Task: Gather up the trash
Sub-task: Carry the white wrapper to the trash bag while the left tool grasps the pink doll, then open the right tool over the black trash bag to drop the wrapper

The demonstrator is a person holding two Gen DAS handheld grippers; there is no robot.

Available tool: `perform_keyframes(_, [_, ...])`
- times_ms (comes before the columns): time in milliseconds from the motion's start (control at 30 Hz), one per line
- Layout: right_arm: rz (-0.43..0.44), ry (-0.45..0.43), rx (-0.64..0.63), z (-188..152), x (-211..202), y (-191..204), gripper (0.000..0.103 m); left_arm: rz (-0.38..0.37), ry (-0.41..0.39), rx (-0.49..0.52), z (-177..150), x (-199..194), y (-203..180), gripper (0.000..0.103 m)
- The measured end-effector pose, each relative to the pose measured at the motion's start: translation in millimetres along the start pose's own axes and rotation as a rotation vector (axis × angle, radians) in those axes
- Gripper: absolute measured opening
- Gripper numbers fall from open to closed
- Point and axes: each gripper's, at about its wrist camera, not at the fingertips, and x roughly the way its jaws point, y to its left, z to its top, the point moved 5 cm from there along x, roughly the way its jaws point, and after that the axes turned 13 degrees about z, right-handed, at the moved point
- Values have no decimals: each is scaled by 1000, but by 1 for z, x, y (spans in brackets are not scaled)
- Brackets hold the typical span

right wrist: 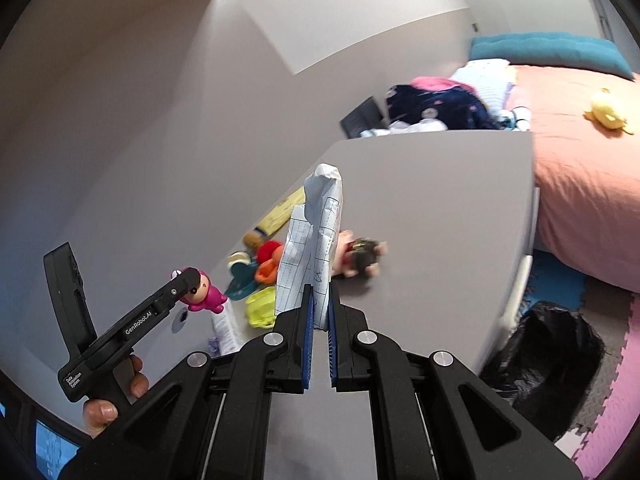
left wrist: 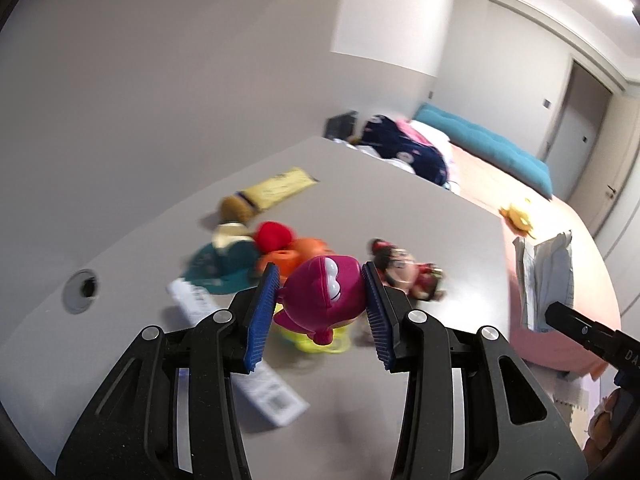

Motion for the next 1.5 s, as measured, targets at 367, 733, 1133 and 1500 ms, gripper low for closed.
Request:
perform_keyframes(367, [-110,-99,86,8,-70,-70,8,-132,23,132,-8,-1,-113,42])
perform_keyframes(733, [-254,-175,164,11,-138,-148,8,-273,54,265,-27,-12,-223,42])
perform_keyframes(1133, [-453,-165,239,15,-173,-233,16,-365,158,435,-74,4,-321,45])
perform_keyframes(1500, [-626,-206,201,25,-188,-263,69,-284,161,410,-75,19,-316,97])
